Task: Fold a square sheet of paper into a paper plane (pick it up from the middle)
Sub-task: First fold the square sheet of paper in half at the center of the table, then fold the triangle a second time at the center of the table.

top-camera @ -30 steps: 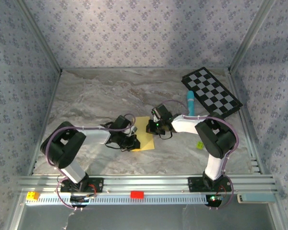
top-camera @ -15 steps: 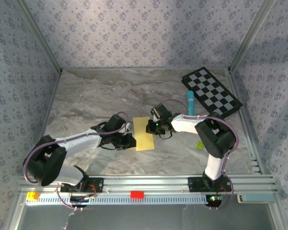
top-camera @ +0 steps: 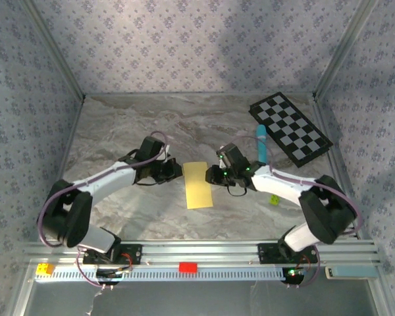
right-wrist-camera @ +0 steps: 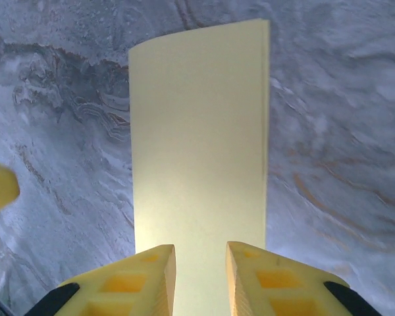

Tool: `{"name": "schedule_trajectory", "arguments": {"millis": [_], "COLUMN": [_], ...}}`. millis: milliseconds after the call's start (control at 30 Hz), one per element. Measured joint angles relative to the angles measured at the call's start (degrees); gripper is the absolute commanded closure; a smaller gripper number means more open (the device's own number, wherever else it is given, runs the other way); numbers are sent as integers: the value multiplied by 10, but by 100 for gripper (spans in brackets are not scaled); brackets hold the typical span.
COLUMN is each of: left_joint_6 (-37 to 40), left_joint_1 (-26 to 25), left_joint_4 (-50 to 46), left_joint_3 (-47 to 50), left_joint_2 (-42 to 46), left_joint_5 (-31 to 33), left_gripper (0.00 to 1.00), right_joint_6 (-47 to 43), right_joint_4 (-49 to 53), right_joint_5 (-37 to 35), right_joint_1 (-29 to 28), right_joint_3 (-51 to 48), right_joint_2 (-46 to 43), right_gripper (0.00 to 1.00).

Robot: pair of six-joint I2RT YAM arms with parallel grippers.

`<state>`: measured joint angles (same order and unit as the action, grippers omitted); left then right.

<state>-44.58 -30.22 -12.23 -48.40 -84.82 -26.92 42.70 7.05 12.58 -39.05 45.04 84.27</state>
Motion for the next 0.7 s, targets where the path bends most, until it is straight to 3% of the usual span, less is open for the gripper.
{"name": "schedule_trajectory", "arguments": {"millis": [333, 700], "left_joint_6": [21, 43], "left_joint_1": [3, 7], "left_joint_4": [-6, -24], "left_joint_3": [-119, -156], "left_joint_2": [-151, -201], "left_joint_5": [-37, -39], "left_gripper": [91, 92], "right_joint_6": [69, 94], "right_joint_4": [-10, -30], "right_joint_5": [-2, 7], "right_joint_1": [-6, -12], "right_joint_3": [-61, -64], "right_joint_2": [-16, 10], "right_gripper": [72, 71]}}
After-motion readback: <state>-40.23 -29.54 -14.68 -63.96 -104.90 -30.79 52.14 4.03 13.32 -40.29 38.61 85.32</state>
